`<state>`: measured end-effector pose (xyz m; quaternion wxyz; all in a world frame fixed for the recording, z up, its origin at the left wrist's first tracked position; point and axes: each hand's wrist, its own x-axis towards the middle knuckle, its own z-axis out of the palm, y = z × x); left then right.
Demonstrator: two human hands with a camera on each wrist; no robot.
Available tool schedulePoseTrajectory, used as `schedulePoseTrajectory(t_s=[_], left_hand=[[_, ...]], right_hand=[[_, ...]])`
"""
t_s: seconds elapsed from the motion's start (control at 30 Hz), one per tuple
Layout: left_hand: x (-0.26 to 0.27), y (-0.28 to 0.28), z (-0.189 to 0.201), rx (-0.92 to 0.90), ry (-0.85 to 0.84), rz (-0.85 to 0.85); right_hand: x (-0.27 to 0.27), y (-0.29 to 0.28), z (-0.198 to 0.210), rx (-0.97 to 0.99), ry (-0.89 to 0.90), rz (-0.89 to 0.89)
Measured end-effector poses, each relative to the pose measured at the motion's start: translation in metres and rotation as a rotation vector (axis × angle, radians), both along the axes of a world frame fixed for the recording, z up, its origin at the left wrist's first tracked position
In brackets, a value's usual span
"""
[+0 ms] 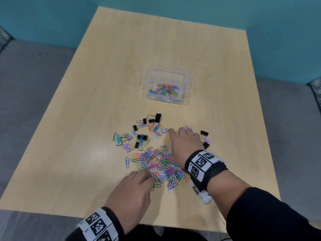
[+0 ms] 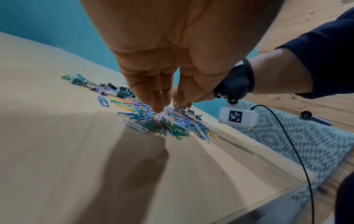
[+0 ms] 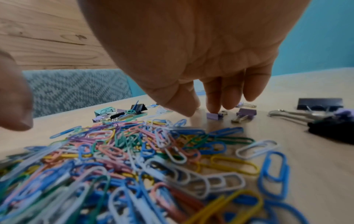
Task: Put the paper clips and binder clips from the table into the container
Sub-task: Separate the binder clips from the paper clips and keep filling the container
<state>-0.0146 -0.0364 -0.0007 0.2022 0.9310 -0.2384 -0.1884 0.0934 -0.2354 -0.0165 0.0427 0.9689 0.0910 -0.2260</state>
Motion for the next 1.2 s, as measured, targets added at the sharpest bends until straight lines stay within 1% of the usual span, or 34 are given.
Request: schedulePoseTrajectory(t_s=[0.1, 0.17, 0.27, 0.37, 0.47, 0.53, 0.63, 0.7, 0.77, 0.83, 0.87, 0.93, 1.0, 1.07, 1.2], left_hand=[[-0.003, 0.002, -0.003, -0.008, 0.005, 0.002], [-0.004, 0.003, -0.005, -0.009, 0.0, -0.008], [-0.004, 0.003, -0.005, -0.007, -0.014, -0.014], [-0.003, 0.001, -0.005, -0.019, -0.02, -0.013], [-0.003, 0.0, -0.006, -0.023, -0.015, -0.015], [-0.003, 0.0, -0.007, -0.022, -0.003, -0.019], [-0.003, 0.0, -0.005, -0.019, 0.0, -0.019], [-0.002, 0.002, -0.004, -0.026, -0.004, -0.016], [-0.002, 0.004, -0.004, -0.036, -0.006, -0.006], [-0.003, 0.006, -0.007, -0.034, -0.005, -0.002], [-0.003, 0.005, -0.008, -0.029, -0.004, -0.006], [-0.003, 0.003, -0.009, -0.021, -0.009, -0.023], [-0.003, -0.001, -0.008, -0.014, -0.013, -0.042], [-0.001, -0.003, -0.005, -0.017, -0.004, -0.048], [0.0, -0.004, -0.005, -0.026, 0.012, -0.023]], right_hand=[[0.0, -0.004, 0.002, 0.072, 0.028, -0.093], [0.0, -0.008, 0.005, 0.095, 0.034, -0.124], [0.001, -0.015, 0.007, 0.068, 0.041, -0.137], [0.0, -0.02, 0.007, 0.06, 0.002, -0.167], [-0.004, -0.017, 0.007, 0.035, -0.038, -0.094], [-0.005, -0.014, 0.005, 0.023, -0.019, -0.038], [0.002, -0.02, 0.007, -0.018, 0.037, -0.103], [-0.002, -0.026, 0.013, -0.019, -0.004, -0.132], [-0.022, -0.023, 0.015, 0.064, -0.088, -0.031], [-0.052, -0.015, 0.008, 0.22, -0.092, 0.121], [-0.064, -0.011, 0.002, 0.267, -0.084, 0.165], [-0.074, -0.007, -0.009, 0.293, -0.062, 0.164], [-0.074, -0.005, -0.011, 0.266, -0.039, 0.158], [-0.067, -0.001, -0.005, 0.229, -0.08, 0.218], [-0.034, 0.009, 0.003, 0.248, -0.162, 0.272]])
